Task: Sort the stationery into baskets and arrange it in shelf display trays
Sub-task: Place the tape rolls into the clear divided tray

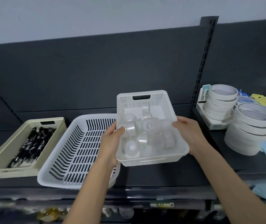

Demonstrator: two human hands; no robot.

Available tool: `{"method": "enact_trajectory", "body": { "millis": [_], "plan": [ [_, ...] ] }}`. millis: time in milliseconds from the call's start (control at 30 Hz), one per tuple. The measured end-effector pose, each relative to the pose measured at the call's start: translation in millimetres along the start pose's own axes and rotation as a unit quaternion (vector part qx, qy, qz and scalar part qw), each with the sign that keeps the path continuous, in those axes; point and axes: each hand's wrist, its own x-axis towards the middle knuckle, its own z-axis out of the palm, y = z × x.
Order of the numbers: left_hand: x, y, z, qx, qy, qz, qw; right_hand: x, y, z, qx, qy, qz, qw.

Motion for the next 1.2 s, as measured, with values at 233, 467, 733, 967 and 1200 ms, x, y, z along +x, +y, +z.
{"method": "enact_trajectory", "body": {
  "millis": [233, 467, 733, 967, 1200],
  "plan": [
    [-15, 16, -43, -0.004, 0.016, 0.023, 1.000, -16, -19, 44, -0.028, -0.029, -0.010, 0.999],
    [-34, 39, -110, -0.024, 0.035, 0.037, 0.998, -42, -30, 108, -0.026, -0.069, -0.009, 0.997],
    [-71, 62, -207, -0.047, 0.068, 0.050, 0.995, -81, -30, 201, -0.030, -0.100, -0.010, 0.994],
    [-115, 76, -301, -0.047, 0.103, 0.068, 0.991, -122, -24, 292, -0.057, -0.138, -0.028, 0.988],
    [-162, 82, -396, -0.053, 0.175, 0.085, 0.980, -166, -9, 390, -0.034, -0.215, -0.024, 0.976]
  ]
}}
